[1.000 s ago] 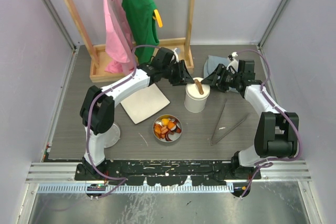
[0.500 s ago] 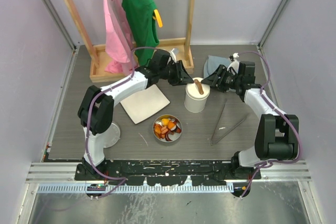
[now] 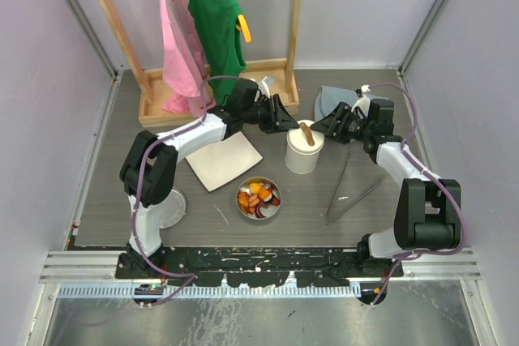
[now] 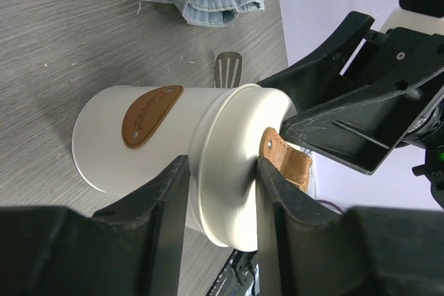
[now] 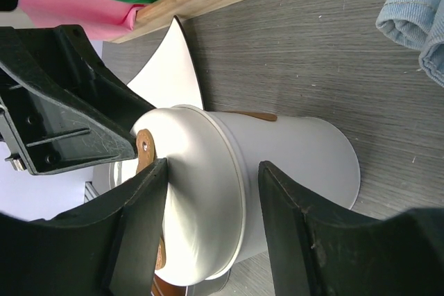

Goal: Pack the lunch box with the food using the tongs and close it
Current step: Close the box lid on the packing box.

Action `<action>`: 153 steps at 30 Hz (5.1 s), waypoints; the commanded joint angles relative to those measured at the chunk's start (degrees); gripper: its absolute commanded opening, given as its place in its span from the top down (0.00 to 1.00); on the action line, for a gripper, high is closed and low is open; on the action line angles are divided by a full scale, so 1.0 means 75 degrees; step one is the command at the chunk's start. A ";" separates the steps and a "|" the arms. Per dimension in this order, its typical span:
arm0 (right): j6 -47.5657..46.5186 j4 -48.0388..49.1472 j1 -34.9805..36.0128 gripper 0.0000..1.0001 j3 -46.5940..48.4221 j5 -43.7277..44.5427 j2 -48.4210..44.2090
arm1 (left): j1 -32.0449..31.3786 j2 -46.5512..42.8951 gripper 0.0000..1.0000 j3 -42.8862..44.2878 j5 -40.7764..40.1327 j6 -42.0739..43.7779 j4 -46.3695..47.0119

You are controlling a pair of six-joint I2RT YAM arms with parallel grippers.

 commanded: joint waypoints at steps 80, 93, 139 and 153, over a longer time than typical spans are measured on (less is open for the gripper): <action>-0.0985 -0.4031 -0.0184 0.36 0.0865 0.2693 -0.2235 | -0.0658 -0.2001 0.36 -0.1254 -0.1494 0.0203 -0.1763; -0.0493 -0.4243 -0.0185 0.36 0.0700 0.1450 -0.3281 | -0.0651 -0.2153 0.32 -0.1564 -0.0759 -0.0110 -0.1266; -0.0139 -0.3676 0.0534 0.34 0.0346 0.2119 -0.4109 | -0.0707 -0.2491 0.31 -0.0995 -0.1528 0.0561 -0.1660; -0.0074 -0.2890 0.0545 0.36 0.0560 0.0710 -0.5453 | -0.0622 -0.5203 0.22 -0.2594 -0.3556 0.1079 -0.2008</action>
